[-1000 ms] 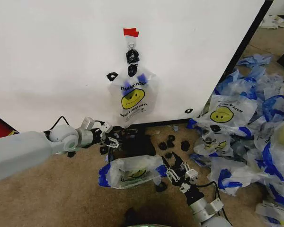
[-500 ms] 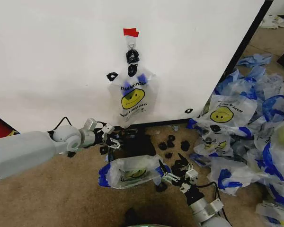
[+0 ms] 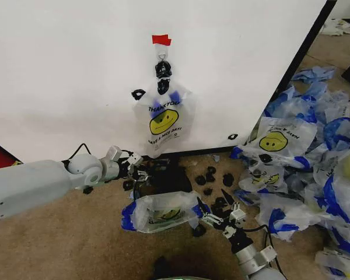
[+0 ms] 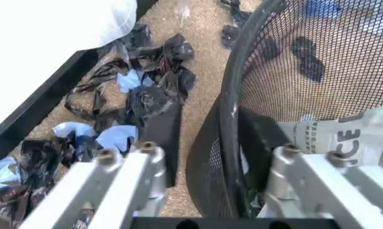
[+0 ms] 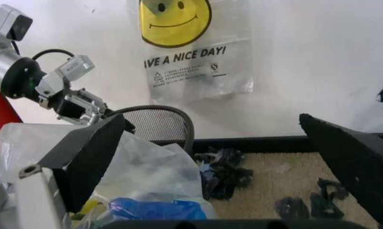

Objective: Pick up the garbage bag from the wall and place it over the trash bin.

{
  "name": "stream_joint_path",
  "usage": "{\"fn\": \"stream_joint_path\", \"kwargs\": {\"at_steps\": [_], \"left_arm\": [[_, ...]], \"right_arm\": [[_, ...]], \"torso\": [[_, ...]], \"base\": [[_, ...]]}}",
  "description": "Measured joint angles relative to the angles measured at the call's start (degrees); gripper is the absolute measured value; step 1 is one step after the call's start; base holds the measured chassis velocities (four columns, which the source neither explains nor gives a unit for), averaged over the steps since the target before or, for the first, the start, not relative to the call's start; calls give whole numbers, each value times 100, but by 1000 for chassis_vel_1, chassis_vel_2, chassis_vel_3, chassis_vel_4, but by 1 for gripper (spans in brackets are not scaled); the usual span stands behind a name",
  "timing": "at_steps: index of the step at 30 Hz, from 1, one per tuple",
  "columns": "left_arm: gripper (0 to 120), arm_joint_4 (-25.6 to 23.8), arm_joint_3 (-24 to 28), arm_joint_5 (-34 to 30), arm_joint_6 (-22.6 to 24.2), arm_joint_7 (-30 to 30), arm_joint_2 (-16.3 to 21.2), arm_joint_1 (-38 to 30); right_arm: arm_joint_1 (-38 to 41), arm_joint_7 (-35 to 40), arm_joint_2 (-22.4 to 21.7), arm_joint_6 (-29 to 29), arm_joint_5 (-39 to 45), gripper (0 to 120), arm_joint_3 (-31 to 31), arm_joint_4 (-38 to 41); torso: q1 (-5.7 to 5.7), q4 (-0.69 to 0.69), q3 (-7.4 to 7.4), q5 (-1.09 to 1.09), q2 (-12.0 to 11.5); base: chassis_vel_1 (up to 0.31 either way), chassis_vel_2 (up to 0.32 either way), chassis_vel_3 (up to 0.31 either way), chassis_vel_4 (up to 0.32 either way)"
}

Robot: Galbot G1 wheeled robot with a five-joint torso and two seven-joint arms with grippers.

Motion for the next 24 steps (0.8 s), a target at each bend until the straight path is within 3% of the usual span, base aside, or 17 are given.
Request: {"fn": "stream_joint_path", "kwargs": {"at_steps": [4,9,17,24], "left_arm": [[14,31,163,-2,2,-3,-87,-107],[1,38,185,-5,2,-23,-131,-112],[1,5,178,-12,-60,-108,-102,-90],[1,-389,-98,-207,-83,-555,245,12]], "right_arm": [[-41,-19,24,37,-21,100,42,-25],[-64,-28,23,50,-23,100,80,-35],[-56,-32,25,54,-27,100,83,-48],[3,-33,9,56,-33,100,54,-63]], "torso": [[0,0,0,1,0],[0,0,0,0,0],[0,-1,0,-1,0],[0,0,0,0,0]], "base": [[0,0,0,0],[0,0,0,0],[0,0,0,0],[0,0,0,0]]}}
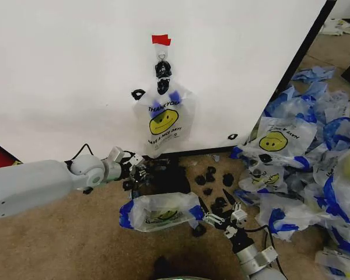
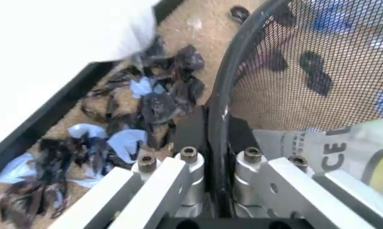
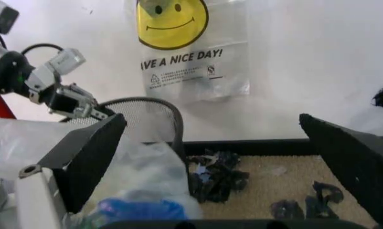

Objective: Pick up the garbage bag from the wall and place it over the trash bin.

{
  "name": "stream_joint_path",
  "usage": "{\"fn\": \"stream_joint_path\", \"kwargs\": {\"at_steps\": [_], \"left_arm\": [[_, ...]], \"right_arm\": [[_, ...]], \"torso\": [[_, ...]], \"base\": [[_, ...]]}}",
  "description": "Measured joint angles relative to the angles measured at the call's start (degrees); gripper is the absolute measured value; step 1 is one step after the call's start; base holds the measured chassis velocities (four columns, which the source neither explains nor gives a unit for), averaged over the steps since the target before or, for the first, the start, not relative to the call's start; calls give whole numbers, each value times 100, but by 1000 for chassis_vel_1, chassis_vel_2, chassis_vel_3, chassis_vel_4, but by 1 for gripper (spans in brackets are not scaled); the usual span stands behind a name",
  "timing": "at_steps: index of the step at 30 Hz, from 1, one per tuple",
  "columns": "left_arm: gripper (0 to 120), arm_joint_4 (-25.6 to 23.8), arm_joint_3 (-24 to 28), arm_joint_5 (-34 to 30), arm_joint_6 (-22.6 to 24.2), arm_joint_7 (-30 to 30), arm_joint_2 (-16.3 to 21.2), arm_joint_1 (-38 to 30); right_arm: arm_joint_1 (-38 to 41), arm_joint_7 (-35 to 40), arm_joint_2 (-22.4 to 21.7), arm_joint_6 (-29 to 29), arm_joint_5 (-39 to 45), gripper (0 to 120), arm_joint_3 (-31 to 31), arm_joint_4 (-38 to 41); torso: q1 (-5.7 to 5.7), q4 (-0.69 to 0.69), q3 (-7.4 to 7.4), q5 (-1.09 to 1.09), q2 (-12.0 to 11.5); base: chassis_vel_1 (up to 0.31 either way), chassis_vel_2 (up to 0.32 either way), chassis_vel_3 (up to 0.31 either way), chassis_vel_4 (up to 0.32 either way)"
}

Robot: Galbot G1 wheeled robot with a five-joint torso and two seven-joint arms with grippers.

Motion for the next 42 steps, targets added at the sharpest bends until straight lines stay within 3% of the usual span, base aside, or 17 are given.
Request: {"fn": "stream_joint_path", "kwargs": {"at_steps": [4,7,8,10,13,16,18,23,24,30,34,36,38,42], "left_arm": [[1,-219,-166,-161,20,-392,188,109],[1,-618,-628,-447,194,-1160,395,502],[1,-873,-1015,-611,307,-1804,490,851],[1,-940,-1127,-654,345,-1994,510,954],[1,-1400,-2080,-978,611,-3341,593,1871],[1,-1592,-2667,-1121,676,-4064,607,2448],[1,-1649,-2946,-1143,686,-4292,629,2717],[1,-2025,-4658,-1250,724,-4994,819,4491],[1,-2025,-4658,-1250,724,-4994,819,4491],[1,-2498,-6190,-1335,633,-5299,990,6014],[1,-2607,-6306,-1441,548,-5437,942,6106],[1,-2785,-6379,-1760,401,-5709,829,6110],[1,-2907,-6379,-1961,304,-5892,759,6104],[1,-3025,-6379,-2178,155,-6174,648,6079]], "right_arm": [[31,2,-18,-1,-1,100,-31,13],[70,6,-55,-10,5,100,-57,45],[88,8,-81,-13,11,100,-67,54],[94,8,-91,-15,13,100,-70,58],[131,10,-147,-24,35,100,-100,73],[161,12,-175,-31,53,100,-133,85],[173,12,-188,-33,57,100,-145,85],[245,9,-247,-43,87,100,-237,85],[245,9,-247,-43,87,100,-237,85],[350,6,-275,-86,107,100,-354,94],[327,7,-293,-88,106,100,-342,120],[309,22,-321,-98,104,100,-307,171],[303,35,-347,-107,104,100,-279,208],[256,48,-385,-109,99,100,-203,245]], "torso": [[0,0,0,0,0],[0,2,0,-2,0],[0,0,0,-3,0],[0,0,0,-1,0],[0,0,-1,-1,0],[0,0,0,-3,0],[0,-1,0,-1,0],[0,1,-1,-2,0],[0,1,-1,-2,0],[-1,5,-1,4,0],[0,0,-1,-7,0],[0,-3,-1,5,0],[0,-3,-1,-4,0],[0,0,-1,1,0]], "base": [[0,0,0,0],[0,0,0,0],[0,0,0,0],[0,0,0,0],[0,0,0,0],[0,0,0,0],[0,0,0,0],[0,0,0,0],[0,0,0,0],[0,0,0,0],[0,0,0,0],[0,0,0,0],[0,0,0,0],[0,0,0,0]]}}
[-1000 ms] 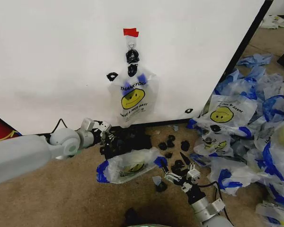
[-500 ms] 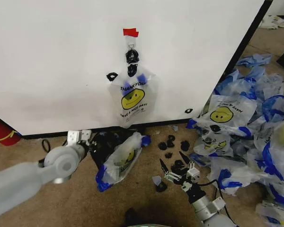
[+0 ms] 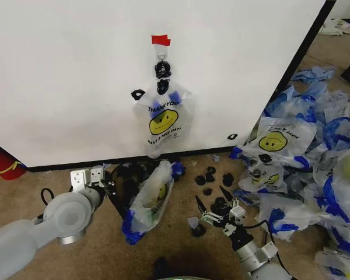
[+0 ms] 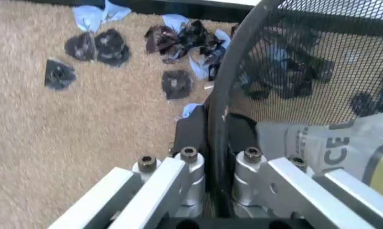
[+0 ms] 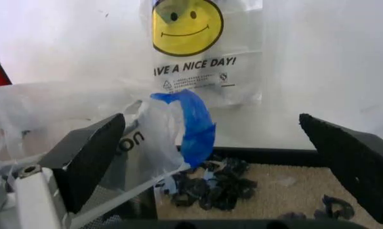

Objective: Pick up the garbage bag from the wall and place it over the trash bin.

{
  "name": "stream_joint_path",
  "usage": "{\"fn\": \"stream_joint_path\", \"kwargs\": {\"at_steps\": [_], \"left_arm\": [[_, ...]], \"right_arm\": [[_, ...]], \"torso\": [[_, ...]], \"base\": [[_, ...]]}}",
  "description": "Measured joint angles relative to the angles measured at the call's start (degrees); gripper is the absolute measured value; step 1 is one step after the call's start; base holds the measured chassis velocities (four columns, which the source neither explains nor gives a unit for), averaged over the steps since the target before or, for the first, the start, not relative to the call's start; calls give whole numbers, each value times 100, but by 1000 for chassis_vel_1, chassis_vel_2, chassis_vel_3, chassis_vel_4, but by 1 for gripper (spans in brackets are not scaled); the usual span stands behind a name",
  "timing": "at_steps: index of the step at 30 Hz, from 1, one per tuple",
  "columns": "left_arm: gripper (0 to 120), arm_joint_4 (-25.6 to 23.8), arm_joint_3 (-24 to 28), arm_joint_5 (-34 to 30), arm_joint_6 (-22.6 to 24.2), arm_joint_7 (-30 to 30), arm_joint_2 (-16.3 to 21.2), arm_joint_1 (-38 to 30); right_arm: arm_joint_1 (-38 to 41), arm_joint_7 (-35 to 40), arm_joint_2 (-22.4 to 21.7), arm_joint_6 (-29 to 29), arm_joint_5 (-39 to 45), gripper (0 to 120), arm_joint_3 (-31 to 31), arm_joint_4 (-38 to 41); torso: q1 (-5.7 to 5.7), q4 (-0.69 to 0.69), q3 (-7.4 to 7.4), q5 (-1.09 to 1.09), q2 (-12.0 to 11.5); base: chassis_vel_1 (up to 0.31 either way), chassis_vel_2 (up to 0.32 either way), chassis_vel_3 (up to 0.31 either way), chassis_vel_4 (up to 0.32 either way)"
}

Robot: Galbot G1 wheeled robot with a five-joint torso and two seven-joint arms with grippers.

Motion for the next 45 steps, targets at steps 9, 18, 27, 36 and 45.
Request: {"fn": "stream_joint_path", "kwargs": {"at_steps": [9,18,27,36,45], "left_arm": [[1,50,-14,-105,-272,-426,-315,-34],[1,351,-14,220,-340,-516,-793,16],[1,567,-62,509,-345,-508,-1170,168],[1,498,-332,638,-351,-650,-1232,436],[1,450,-572,797,-355,-692,-1385,810]], "right_arm": [[-78,48,-95,0,-9,100,99,38],[-155,148,-191,-35,-13,100,200,94],[-277,194,-168,-41,-50,100,275,107],[-245,195,-130,-45,-68,100,242,97],[-192,189,-122,-45,-62,100,193,83]], "torso": [[0,0,1,-1,0],[0,0,1,-1,0],[1,-1,1,-3,0],[0,-1,0,-1,0],[0,-1,0,-1,0]], "base": [[0,0,0,0],[0,0,0,0],[0,0,0,0],[0,0,0,0],[0,0,0,0]]}}
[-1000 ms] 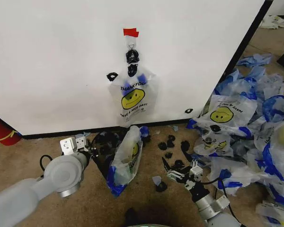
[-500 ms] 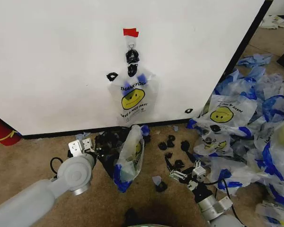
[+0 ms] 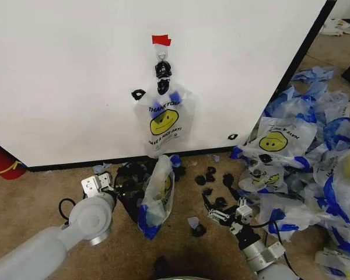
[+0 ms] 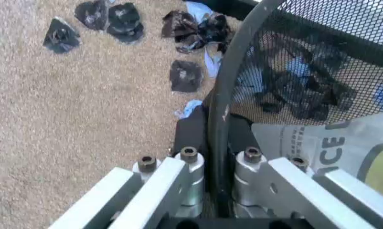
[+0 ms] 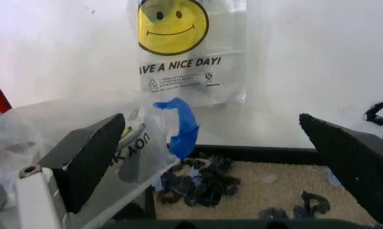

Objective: Pick up the garbage bag from the wall and place it over the trash bin.

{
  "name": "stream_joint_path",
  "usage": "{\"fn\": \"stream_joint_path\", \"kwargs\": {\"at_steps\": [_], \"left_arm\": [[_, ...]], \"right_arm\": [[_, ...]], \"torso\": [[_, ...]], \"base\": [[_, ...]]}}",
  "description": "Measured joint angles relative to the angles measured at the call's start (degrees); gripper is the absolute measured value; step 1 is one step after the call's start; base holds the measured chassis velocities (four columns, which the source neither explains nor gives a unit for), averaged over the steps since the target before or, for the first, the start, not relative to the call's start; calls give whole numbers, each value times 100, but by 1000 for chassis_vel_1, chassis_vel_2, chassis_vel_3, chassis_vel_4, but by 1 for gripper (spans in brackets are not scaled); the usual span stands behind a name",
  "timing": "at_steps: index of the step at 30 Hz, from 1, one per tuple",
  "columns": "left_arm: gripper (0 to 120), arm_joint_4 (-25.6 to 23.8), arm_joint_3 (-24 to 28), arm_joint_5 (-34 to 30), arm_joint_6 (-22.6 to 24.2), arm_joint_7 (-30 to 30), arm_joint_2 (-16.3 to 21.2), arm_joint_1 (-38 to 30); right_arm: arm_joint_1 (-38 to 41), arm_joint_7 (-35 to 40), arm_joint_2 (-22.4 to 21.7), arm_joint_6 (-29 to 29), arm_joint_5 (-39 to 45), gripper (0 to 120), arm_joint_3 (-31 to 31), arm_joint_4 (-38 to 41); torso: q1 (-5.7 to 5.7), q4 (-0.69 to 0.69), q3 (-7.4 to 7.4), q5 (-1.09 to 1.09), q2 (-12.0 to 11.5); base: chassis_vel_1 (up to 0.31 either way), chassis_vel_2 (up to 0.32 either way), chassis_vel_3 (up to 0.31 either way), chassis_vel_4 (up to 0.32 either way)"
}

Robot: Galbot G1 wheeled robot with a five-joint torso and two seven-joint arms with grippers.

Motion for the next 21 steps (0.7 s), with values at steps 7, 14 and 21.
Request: {"fn": "stream_joint_path", "kwargs": {"at_steps": [7,14,21], "left_arm": [[1,-28,-159,239,-12,52,-208,382],[2,-92,-194,403,-12,250,-215,552],[25,-203,-226,911,-11,621,-90,666]], "right_arm": [[-3,-4,-1,1,4,100,-3,11],[-30,-22,-2,14,-2,100,11,24],[-53,-25,-12,25,-2,100,33,61]], "torso": [[0,1,0,0,0],[0,0,0,-1,0],[0,0,0,-1,0]], "base": [[0,0,0,0],[0,0,0,0],[0,0,0,0]]}}
